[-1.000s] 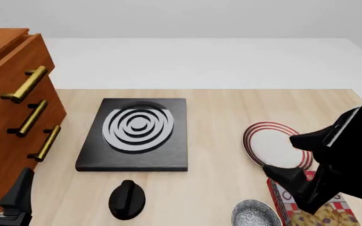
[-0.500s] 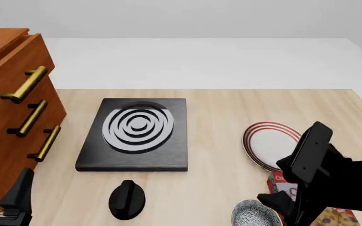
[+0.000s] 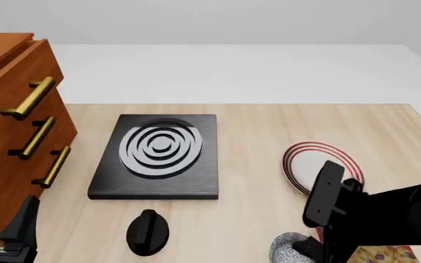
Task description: Pick the akita bowl on the ramekin and place it on the plate.
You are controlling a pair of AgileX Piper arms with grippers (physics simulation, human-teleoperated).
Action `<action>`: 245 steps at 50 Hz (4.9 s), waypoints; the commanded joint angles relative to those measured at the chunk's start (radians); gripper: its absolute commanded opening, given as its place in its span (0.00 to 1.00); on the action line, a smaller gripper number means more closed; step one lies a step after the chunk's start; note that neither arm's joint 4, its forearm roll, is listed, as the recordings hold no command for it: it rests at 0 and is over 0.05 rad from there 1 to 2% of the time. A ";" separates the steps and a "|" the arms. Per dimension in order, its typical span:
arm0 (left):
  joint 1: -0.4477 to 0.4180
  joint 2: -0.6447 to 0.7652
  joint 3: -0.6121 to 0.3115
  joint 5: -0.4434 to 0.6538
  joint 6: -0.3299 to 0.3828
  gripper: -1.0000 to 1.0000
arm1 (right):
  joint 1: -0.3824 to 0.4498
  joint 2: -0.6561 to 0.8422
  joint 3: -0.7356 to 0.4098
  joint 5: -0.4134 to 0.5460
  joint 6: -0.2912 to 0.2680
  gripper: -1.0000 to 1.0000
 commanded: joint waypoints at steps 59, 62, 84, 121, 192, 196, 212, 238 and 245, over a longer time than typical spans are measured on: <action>0.000 0.000 0.000 0.000 0.000 1.00 | -0.108 0.263 0.179 -0.311 -0.185 1.00; 0.000 0.000 0.000 0.000 0.000 1.00 | -0.106 0.272 0.190 -0.325 -0.182 1.00; 0.000 0.000 0.000 0.000 0.000 1.00 | -0.007 0.256 0.196 -0.292 -0.117 0.00; 0.000 0.000 0.000 0.000 0.000 1.00 | 0.051 -0.102 0.122 0.022 -0.151 0.00; 0.000 0.000 0.000 0.000 0.000 1.00 | -0.428 0.128 -0.303 -0.075 -0.044 0.00; 0.000 0.000 0.000 0.000 0.000 1.00 | -0.472 0.165 -0.319 -0.082 -0.060 0.00; 0.000 0.000 0.000 0.000 0.000 1.00 | -0.572 0.267 -0.373 -0.120 -0.119 0.00; 0.000 0.000 0.000 0.000 0.000 1.00 | -0.601 0.377 -0.357 -0.207 -0.121 0.00; 0.000 0.000 0.000 0.000 0.000 1.00 | -0.628 0.407 -0.364 -0.228 -0.139 0.00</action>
